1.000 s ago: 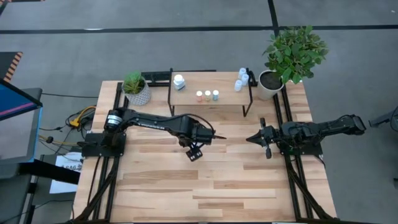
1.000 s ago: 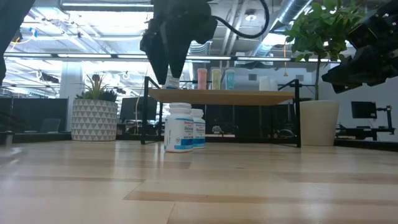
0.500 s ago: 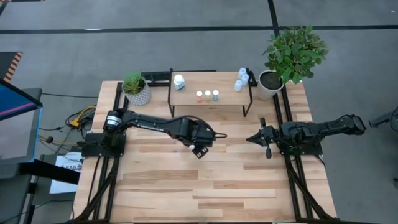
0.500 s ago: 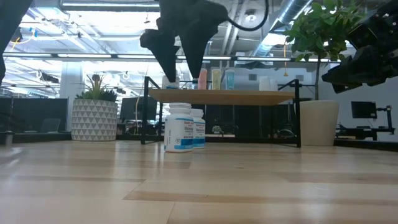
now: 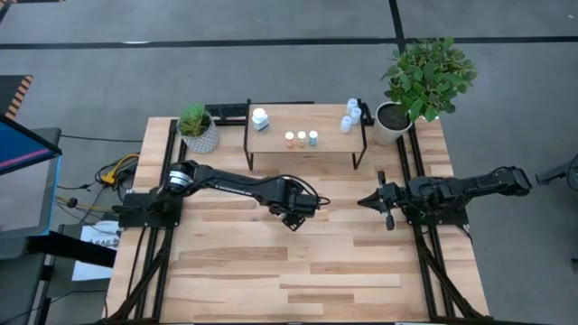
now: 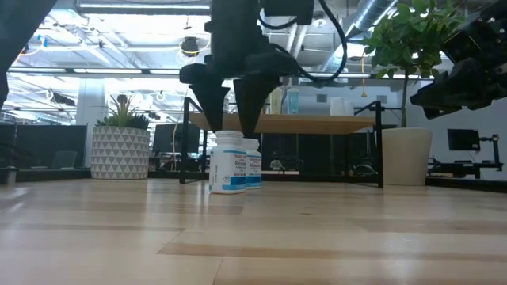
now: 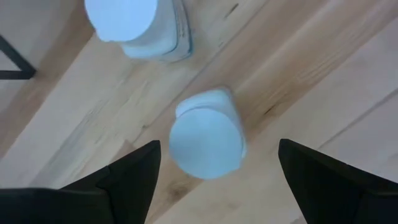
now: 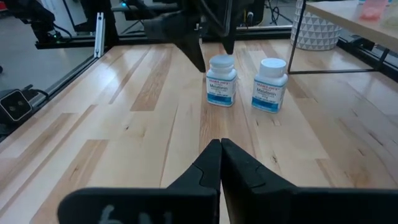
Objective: Pick and place medicine bottles onto shelf by color
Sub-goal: Put the bottom white pill bottle on the shelf
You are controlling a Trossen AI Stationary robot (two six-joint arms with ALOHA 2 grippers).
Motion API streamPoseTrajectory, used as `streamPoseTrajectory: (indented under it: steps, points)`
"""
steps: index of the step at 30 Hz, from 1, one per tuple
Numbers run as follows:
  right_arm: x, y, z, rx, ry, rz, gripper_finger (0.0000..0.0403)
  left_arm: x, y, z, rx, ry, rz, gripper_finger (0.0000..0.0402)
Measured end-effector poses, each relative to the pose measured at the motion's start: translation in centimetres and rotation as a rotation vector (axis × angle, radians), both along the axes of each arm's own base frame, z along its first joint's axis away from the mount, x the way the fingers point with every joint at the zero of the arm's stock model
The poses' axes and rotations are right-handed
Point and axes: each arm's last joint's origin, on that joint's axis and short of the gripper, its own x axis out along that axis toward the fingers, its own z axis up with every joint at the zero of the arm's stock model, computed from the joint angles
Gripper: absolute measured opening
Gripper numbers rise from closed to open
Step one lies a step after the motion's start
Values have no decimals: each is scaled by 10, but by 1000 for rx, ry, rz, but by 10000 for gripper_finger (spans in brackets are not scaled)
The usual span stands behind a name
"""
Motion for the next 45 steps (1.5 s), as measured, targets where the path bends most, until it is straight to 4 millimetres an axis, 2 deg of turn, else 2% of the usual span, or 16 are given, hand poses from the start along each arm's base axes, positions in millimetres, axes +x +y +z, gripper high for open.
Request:
streamPoseTrajectory:
  steps: [5,10,17,23,27,34,40,45]
  points:
    - [0,0,0,0,2,0,33,2,3,-10,-8,35,13,311]
    - [0,0,-1,-1,9,0,33,10,1,-31,-26,54,10,311]
    - [0,0,-2,0,20,-1,33,15,2,-39,-31,49,12,311]
    - [0,0,-2,-2,28,-1,33,15,1,-38,-38,45,0,307]
    - [0,0,-2,-2,28,0,33,15,1,-38,-38,45,-6,280]
    - [0,0,-2,-3,28,-1,33,16,1,-38,-39,40,-20,203]
    - [0,0,-2,-4,29,-1,33,22,-2,-20,-104,-4,-56,147]
    - [0,0,-2,-4,29,0,33,25,-2,24,-117,-47,-108,139]
